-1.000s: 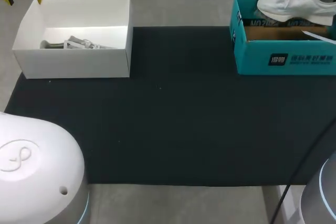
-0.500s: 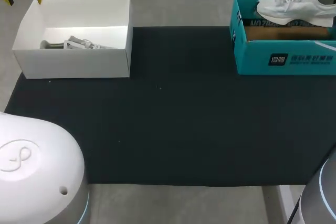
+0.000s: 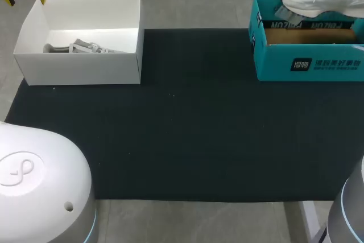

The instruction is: Take the shoe out of the shoebox, open the shoe tongue, remove and reinsert the insole, then place the shoe into the shoebox

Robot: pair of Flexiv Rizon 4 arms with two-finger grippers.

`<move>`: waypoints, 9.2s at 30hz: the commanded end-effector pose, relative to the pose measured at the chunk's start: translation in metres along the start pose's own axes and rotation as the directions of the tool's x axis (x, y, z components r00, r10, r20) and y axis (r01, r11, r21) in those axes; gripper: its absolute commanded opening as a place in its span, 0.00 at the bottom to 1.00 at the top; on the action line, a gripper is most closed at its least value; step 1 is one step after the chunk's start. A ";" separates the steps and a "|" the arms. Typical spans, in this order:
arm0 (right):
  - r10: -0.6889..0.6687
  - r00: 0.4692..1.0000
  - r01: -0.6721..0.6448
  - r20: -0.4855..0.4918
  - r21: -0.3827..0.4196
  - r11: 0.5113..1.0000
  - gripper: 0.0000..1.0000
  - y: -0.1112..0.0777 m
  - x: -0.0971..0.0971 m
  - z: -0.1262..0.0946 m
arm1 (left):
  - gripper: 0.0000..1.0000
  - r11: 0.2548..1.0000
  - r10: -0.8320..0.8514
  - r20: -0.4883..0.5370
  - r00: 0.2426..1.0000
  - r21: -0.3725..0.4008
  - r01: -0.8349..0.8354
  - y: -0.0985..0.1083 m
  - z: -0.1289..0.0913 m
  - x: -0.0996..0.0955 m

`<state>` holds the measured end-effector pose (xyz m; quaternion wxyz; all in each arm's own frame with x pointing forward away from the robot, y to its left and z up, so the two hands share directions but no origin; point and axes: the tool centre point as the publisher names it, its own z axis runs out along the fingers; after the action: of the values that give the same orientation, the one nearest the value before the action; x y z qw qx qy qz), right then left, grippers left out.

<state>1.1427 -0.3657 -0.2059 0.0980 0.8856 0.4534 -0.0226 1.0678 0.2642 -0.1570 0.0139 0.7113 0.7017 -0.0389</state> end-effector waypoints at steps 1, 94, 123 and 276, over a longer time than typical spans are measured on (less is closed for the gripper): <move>0.005 1.000 -0.005 0.007 -0.026 1.000 0.00 -0.013 -0.002 -0.041 | 1.00 1.000 0.001 -0.001 1.000 0.000 -0.001 0.000 0.000 0.000; 0.004 1.000 -0.004 -0.010 -0.050 0.999 0.00 -0.339 0.013 -0.158 | 1.00 1.000 0.001 -0.001 1.000 0.000 -0.001 0.000 0.000 0.000; 0.028 0.999 -0.028 0.025 -0.016 0.999 0.00 -0.507 0.073 -0.155 | 1.00 1.000 0.001 -0.001 1.000 0.000 -0.001 0.000 0.000 0.000; -0.582 0.750 0.557 -0.315 -0.174 0.812 1.00 -0.522 0.074 -0.053 | 1.00 1.000 0.001 -0.001 1.000 0.000 -0.001 0.000 0.000 0.000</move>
<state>0.7694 0.0100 -0.2439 0.0254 0.8795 0.4741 0.0321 1.0678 0.2641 -0.1570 0.0138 0.7113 0.7017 -0.0389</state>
